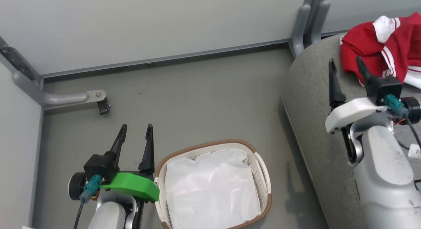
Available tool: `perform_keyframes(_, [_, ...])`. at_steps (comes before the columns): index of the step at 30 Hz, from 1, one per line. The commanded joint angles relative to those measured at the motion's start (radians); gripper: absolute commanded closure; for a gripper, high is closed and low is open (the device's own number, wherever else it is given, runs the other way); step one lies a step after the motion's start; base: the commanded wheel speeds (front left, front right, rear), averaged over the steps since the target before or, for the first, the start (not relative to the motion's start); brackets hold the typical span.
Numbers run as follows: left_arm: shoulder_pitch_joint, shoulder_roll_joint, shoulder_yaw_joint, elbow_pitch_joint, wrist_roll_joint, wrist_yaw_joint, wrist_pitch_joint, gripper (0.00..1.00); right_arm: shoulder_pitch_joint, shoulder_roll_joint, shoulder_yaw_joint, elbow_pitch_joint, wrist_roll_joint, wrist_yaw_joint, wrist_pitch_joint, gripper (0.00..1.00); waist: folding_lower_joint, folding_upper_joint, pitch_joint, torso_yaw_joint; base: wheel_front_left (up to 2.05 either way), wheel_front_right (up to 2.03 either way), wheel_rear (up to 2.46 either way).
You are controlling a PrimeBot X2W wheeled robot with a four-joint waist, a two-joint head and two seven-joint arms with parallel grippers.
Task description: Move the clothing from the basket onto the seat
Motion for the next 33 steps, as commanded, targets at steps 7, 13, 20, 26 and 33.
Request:
perform_keyframes(7, [0.114,-0.002,0.088,-0.043,0.011,0.008,0.0,0.0,0.178,0.028,0.074,-0.105,0.071,-0.001,-0.002,0.0,0.0001,0.0,-0.075,0.065,0.0,0.0,0.0])
perform_keyframes(13, [0.192,-0.004,0.131,-0.082,0.003,0.014,0.0,0.0,0.31,0.029,0.147,-0.162,0.164,-0.001,-0.002,0.0,0.0001,0.0,-0.1,0.075,0.0,0.0,0.0])
perform_keyframes(20, [0.261,-0.004,0.143,-0.107,-0.004,0.018,0.0,0.0,0.413,0.03,0.184,-0.224,0.207,-0.001,-0.002,0.0,0.0001,0.0,-0.118,0.075,0.0,0.0,0.0])
perform_keyframes(26, [0.286,-0.004,0.136,-0.11,-0.017,0.026,0.0,0.0,0.448,0.031,0.18,-0.253,0.208,-0.001,-0.002,0.0,0.0001,0.0,-0.129,0.072,0.0,0.0,0.0])
perform_keyframes(33, [0.289,-0.004,0.129,-0.104,-0.029,0.032,0.0,0.0,0.465,0.03,0.174,-0.26,0.207,-0.001,-0.002,0.0,0.0001,0.0,-0.135,0.072,0.0,0.0,0.0])
